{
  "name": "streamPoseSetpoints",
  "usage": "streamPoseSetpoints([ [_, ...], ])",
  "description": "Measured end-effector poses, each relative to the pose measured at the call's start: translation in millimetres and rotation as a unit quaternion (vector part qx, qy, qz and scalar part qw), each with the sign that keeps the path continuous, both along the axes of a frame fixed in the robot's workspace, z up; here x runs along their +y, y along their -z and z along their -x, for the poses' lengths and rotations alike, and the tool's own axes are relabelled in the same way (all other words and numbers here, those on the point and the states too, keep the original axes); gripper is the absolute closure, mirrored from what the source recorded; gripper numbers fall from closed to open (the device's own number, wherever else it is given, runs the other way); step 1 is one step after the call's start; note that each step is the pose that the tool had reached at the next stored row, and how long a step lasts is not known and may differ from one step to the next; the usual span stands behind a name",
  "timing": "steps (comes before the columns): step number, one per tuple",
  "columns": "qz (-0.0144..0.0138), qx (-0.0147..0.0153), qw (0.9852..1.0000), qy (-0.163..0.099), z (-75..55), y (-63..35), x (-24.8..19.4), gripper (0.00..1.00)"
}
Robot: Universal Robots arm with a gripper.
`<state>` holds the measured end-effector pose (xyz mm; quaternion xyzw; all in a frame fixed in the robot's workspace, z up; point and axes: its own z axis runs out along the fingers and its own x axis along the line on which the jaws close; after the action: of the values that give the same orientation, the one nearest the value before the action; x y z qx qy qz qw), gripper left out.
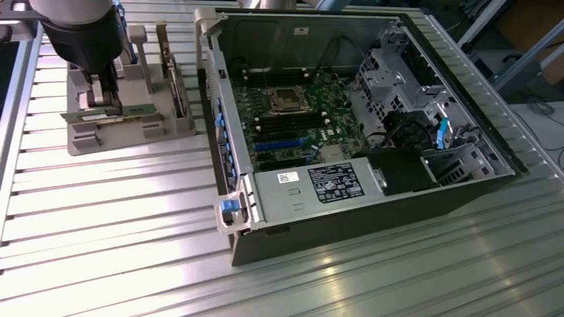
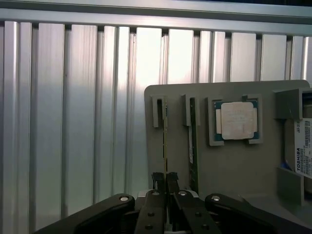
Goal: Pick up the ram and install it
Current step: 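Pick up the ram and move it above insertion slot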
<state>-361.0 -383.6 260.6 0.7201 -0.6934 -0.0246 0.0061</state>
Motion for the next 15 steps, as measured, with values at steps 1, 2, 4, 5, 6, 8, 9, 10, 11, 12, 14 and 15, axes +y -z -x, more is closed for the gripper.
streamPoseSetpoints([
  [1, 0.0000, 0.0000, 1.0000, 0.000, 0.0, -0.5, 0.0, 0.87],
  [2, 0.0000, 0.0000, 1.0000, 0.000, 0.0, -0.8, 0.0, 0.87],
  [4, 0.0000, 0.0000, 1.0000, 0.000, 0.0, -1.6, 0.0, 0.87],
  [5, 0.0000, 0.0000, 1.0000, 0.000, 0.0, -2.2, 0.0, 0.87],
  [6, 0.0000, 0.0000, 1.0000, 0.000, 0.0, -2.5, 0.0, 0.87],
  [8, 0.0000, 0.0000, 1.0000, 0.000, 0.0, -3.1, 0.0, 0.87],
  [9, 0.0000, 0.0000, 1.0000, 0.000, 0.0, -3.5, 0.0, 0.87],
  [10, 0.0000, 0.0000, 1.0000, 0.000, 0.0, -3.9, 0.0, 0.87],
  [11, 0.0000, 0.0000, 1.0000, 0.000, 0.0, -4.3, 0.0, 0.87],
  [12, 0.0000, 0.0000, 1.0000, 0.000, 0.0, -4.9, 0.0, 0.87],
  [14, 0.0000, 0.0000, 1.0000, 0.000, 0.0, -6.0, 0.0, 0.87],
  [15, 0.0000, 0.0000, 1.0000, 0.000, 0.0, -6.5, 0.0, 0.87],
])
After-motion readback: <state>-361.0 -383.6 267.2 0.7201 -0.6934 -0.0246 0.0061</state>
